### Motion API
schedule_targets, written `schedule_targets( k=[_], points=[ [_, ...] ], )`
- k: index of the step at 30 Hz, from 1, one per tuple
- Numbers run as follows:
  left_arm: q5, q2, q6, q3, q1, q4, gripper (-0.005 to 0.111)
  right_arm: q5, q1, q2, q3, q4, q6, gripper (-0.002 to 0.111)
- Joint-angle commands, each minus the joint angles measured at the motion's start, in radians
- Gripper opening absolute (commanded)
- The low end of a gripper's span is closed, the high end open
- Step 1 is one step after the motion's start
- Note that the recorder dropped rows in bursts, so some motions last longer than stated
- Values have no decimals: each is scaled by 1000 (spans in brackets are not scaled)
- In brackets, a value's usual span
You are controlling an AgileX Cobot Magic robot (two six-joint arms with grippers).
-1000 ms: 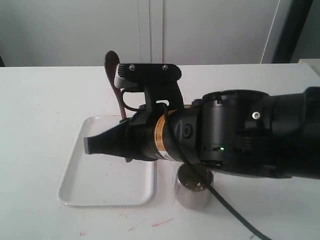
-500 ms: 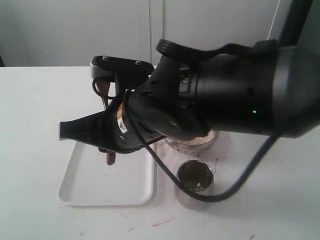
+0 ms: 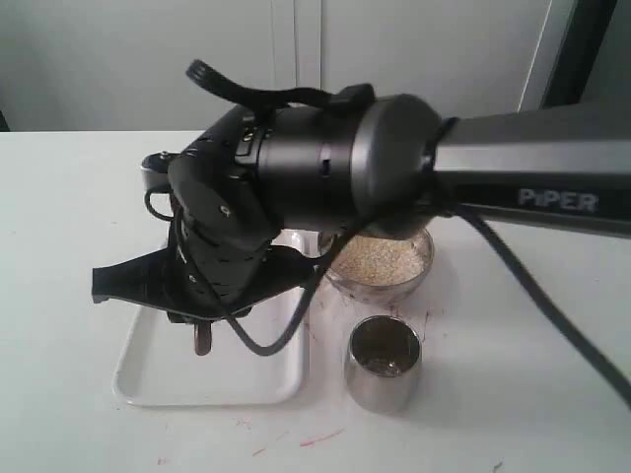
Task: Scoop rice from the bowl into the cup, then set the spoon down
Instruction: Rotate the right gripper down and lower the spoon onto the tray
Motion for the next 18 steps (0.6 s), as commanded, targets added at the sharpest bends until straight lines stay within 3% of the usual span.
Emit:
schedule_targets(
  k=[1,18],
  points=[
    [33,-3,-6,9,-2,0,14,60,-10,69,-57,6,-18,0],
    [33,-3,-6,9,-2,0,14,65,-24,185,-68,26,116,0]
  ],
)
